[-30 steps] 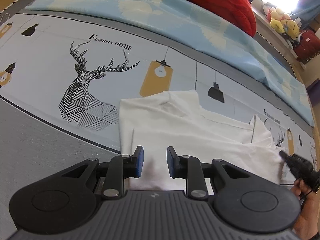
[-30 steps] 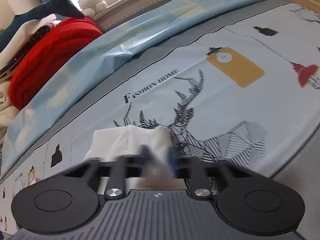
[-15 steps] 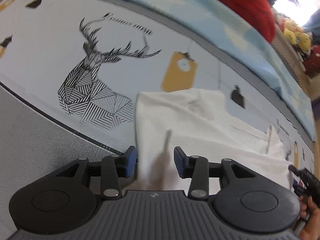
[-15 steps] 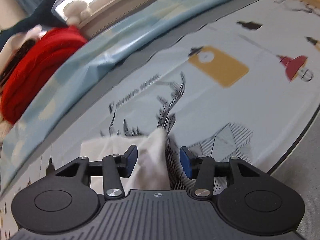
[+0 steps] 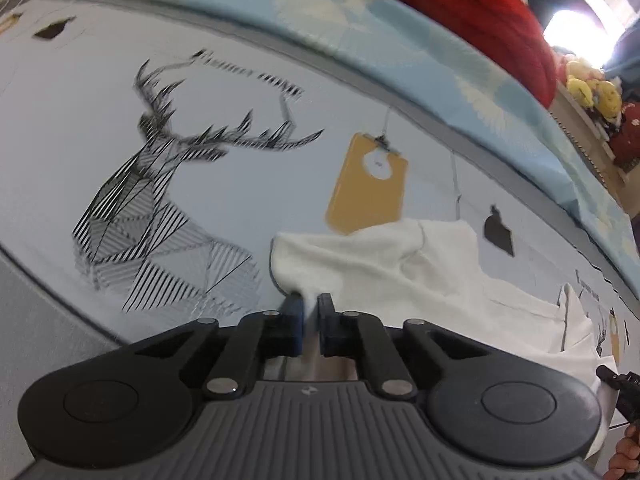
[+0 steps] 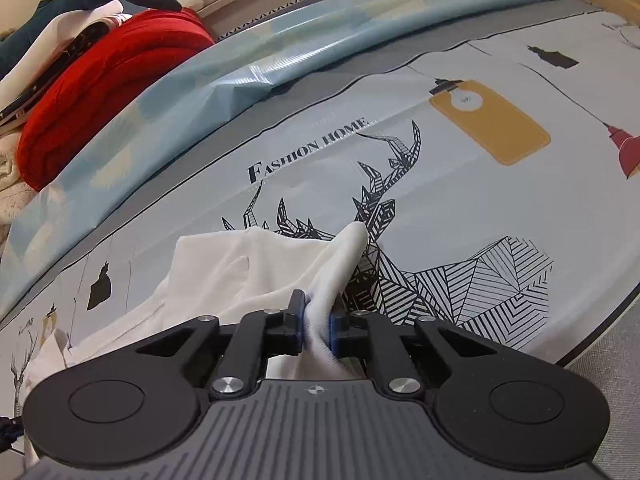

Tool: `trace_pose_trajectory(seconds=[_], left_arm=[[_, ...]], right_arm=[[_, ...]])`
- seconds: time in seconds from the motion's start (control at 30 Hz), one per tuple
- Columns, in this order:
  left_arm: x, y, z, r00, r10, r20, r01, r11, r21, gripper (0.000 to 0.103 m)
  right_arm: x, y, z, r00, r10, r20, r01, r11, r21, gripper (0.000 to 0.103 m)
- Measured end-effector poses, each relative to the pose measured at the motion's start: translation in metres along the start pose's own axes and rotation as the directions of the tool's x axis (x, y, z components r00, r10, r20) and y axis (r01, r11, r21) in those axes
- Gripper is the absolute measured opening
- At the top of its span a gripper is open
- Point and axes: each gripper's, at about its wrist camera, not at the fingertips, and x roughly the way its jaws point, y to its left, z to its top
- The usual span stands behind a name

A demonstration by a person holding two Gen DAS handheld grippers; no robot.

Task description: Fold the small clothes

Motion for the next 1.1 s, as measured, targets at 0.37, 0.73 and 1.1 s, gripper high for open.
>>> trace_pose_trajectory(seconds=[0.37, 0.73, 1.1], left_arm=[[-0.038, -0.043, 0.011, 0.990, -0.016, 0.139, -0.004, 0.990, 0.143, 0.010], [-0.008, -0.031, -0.033, 0.975, -0.003, -0.220, 0.066, 0.957, 0.281, 0.009], [-0.023, 0.002, -0.037, 0.989, -0.025, -0.148, 0.044, 0.990, 0.131, 0.005]], right_arm=[[-0.027, -0.016, 0.018, 0.982, -0.119, 0.144, 0.114, 0.993, 0.043, 0.019], [-0.042, -0.022, -0.006, 0.983, -0.058, -0.173, 0.033, 0.989, -0.146, 0.031], [-0.056, -0.043, -0.023, 0.982, -0.087, -0.167, 0.074, 0.994, -0.084, 0.043]])
